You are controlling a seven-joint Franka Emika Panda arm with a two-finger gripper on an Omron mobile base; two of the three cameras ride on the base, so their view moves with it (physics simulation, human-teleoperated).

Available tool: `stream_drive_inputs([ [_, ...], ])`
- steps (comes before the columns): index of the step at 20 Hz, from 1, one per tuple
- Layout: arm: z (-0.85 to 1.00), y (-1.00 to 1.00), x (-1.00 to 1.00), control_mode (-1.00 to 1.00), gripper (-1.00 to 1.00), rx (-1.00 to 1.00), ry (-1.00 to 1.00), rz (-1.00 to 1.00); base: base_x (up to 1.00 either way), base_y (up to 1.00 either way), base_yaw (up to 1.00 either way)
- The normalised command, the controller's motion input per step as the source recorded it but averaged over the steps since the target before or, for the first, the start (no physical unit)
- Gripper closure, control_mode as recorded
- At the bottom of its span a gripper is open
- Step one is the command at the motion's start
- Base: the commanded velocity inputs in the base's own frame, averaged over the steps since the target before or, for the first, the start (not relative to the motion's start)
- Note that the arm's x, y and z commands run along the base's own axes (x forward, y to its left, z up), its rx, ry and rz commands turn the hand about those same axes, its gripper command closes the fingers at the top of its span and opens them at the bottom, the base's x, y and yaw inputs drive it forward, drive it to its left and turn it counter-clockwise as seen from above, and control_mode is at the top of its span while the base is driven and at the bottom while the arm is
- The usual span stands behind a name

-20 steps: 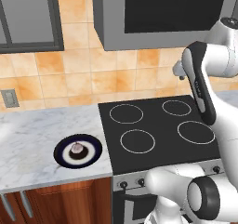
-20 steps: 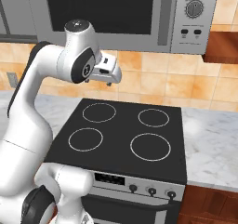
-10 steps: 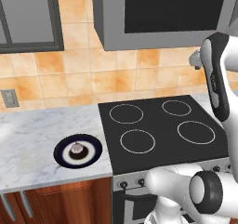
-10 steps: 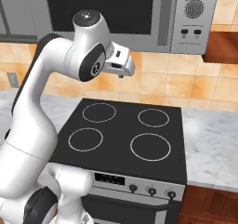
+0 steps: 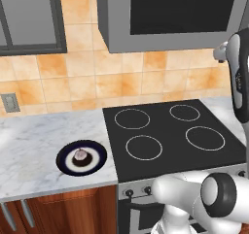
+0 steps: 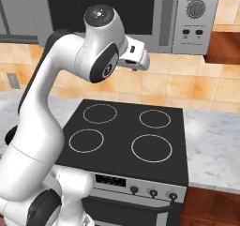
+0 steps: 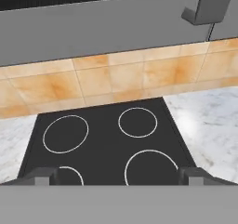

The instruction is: Pick the garlic from the counter and place it in the microwave. Then turn on the microwave.

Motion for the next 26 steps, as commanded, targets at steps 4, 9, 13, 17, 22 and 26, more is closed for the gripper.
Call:
stream_drive_inputs([
  [4,0.25,-0.32,-0.04,-1.0,-1.0,0.0,-0.11,-0.02,0.0,0.0,0.0],
  [9,0.24,-0.27,-0.07,-1.0,-1.0,0.0,-0.12,-0.01,0.0,0.0,0.0],
  [13,0.22,-0.2,-0.04,-1.0,-1.0,0.0,-0.12,0.0,0.0,0.0,0.0],
  [17,0.24,-0.22,-0.02,-1.0,-1.0,0.0,-0.11,0.0,0.0,0.0,0.0],
  [22,0.22,-0.22,0.0,-1.0,-1.0,0.0,-0.08,0.0,0.0,0.0,0.0],
  [26,0.21,-0.16,0.0,-1.0,-1.0,0.0,-0.04,0.0,0.0,0.0,0.0],
])
